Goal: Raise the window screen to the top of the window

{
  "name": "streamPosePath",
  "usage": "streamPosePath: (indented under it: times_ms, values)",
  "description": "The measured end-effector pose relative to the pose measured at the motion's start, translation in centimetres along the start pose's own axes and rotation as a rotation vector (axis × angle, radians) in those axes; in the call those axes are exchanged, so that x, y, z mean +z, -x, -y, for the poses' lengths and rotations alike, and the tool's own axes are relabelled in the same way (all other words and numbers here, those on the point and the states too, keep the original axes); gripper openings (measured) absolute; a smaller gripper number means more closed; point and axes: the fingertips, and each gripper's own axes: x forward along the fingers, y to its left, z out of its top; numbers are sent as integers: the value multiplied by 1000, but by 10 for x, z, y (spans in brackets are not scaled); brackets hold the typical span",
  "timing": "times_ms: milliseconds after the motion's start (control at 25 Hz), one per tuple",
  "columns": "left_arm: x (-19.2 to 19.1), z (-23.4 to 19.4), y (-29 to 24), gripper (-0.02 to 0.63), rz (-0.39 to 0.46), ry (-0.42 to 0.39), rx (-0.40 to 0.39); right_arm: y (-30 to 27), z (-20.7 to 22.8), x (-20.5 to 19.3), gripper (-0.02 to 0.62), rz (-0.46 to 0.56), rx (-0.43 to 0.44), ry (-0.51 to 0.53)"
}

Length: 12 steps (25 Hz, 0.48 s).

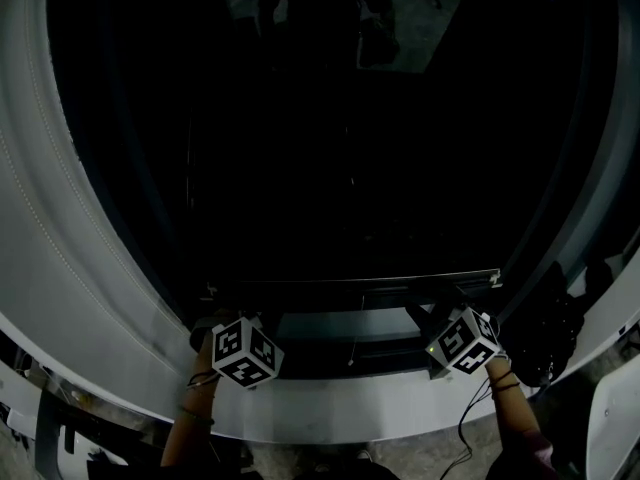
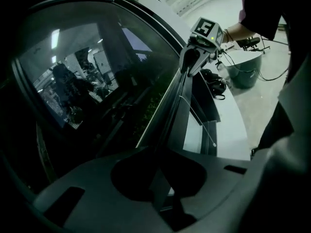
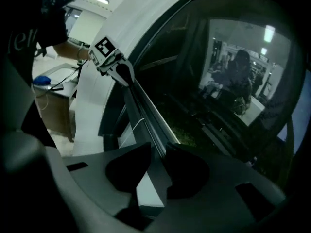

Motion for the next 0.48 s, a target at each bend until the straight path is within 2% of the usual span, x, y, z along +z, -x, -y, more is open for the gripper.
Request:
streamPosePath:
  times_ms: [200, 320, 480]
  values:
    - [1, -1, -7, 31, -70, -42, -50, -18, 5, -11, 80, -112, 16, 251]
    - [2, -1, -8, 34, -93, -57, -78, -25, -1, -16, 80, -143, 71, 321]
    - [3, 1, -10, 32, -94, -82, -59, -28, -5, -19, 67, -180, 111, 386]
